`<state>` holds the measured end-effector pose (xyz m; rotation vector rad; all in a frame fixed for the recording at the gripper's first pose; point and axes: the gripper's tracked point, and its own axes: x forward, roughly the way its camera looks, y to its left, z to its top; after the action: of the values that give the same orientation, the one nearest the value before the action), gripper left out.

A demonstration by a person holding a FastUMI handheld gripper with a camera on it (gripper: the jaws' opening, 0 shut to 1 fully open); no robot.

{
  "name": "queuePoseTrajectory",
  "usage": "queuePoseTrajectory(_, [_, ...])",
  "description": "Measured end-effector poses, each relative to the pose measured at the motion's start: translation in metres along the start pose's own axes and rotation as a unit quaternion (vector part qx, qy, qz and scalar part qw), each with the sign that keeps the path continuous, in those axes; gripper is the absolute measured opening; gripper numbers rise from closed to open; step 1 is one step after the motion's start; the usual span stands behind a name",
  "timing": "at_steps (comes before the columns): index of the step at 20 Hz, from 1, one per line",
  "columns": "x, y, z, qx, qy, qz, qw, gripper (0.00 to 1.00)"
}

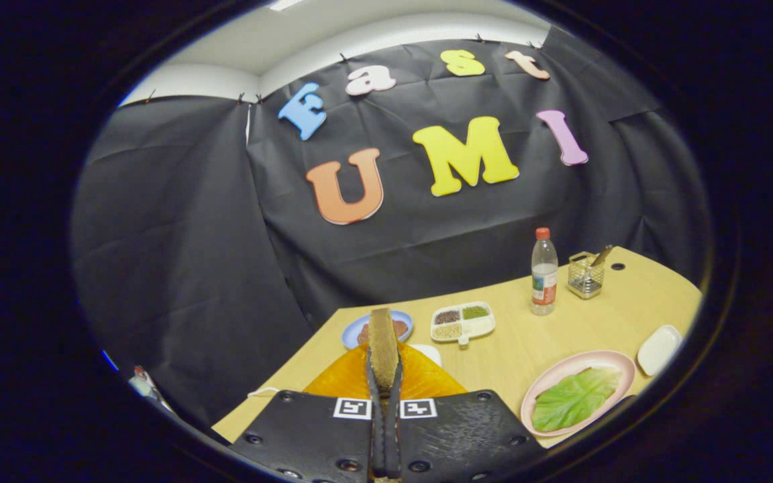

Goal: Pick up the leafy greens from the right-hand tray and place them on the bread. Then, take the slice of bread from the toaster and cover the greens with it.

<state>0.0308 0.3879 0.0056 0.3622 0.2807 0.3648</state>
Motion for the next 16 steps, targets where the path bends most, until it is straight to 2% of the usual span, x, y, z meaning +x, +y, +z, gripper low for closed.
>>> queuePoseTrajectory(4, [-0.027,-0.011,0.029,0.009,-0.035,0.017,0.999,0.01])
queuePoseTrajectory(9, [-0.053,-0.076,0.037,-0.012,-0.053,-0.014,0.998,0.01])
queuePoseTrajectory(12, [-0.057,-0.12,0.027,-0.03,-0.044,-0.039,0.998,0.01])
queuePoseTrajectory(16, [-0.051,-0.162,-0.004,-0.018,-0.009,-0.054,0.998,0.01])
